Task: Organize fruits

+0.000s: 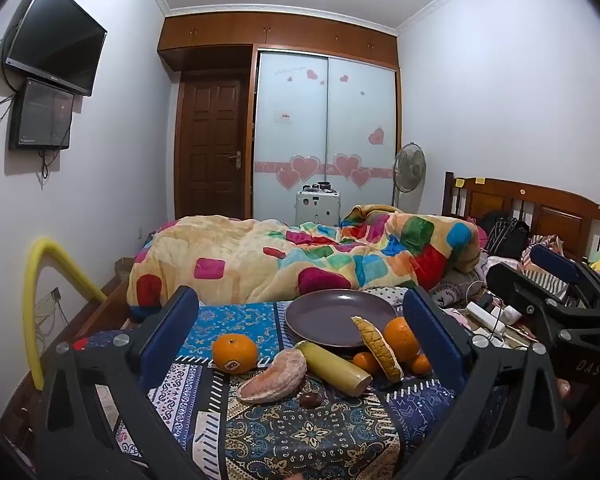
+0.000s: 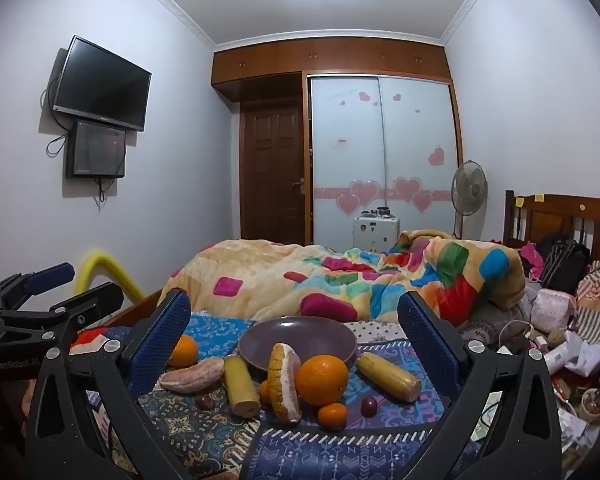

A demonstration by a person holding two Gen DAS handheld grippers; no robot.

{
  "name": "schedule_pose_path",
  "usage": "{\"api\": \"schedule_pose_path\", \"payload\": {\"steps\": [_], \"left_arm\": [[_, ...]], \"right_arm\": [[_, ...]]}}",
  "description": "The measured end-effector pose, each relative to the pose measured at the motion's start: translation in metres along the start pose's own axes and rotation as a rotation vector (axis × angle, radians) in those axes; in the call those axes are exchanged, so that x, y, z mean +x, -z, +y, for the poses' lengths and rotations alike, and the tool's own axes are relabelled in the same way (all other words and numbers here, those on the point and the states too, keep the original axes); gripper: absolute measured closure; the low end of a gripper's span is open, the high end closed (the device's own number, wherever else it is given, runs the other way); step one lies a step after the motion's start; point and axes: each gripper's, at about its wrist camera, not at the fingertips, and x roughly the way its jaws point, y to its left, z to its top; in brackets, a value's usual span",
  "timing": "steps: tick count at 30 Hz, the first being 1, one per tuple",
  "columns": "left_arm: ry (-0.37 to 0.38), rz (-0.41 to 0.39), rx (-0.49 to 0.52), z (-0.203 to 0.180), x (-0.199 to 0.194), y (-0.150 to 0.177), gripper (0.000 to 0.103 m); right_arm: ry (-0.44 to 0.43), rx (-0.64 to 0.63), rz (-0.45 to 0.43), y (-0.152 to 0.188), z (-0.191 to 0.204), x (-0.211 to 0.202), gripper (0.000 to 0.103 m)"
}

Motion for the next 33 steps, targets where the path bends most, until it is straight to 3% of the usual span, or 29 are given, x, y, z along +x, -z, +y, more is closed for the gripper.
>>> {"api": "schedule_pose_path", "payload": {"steps": [33], "left_arm": [[0.019, -0.009, -0.002, -0.0035, 0.0011, 0.0007, 0.000]], "right_arm": [[-0.016, 0.030, -0.010, -0.0036, -0.0044, -0.0037, 0.000]]}}
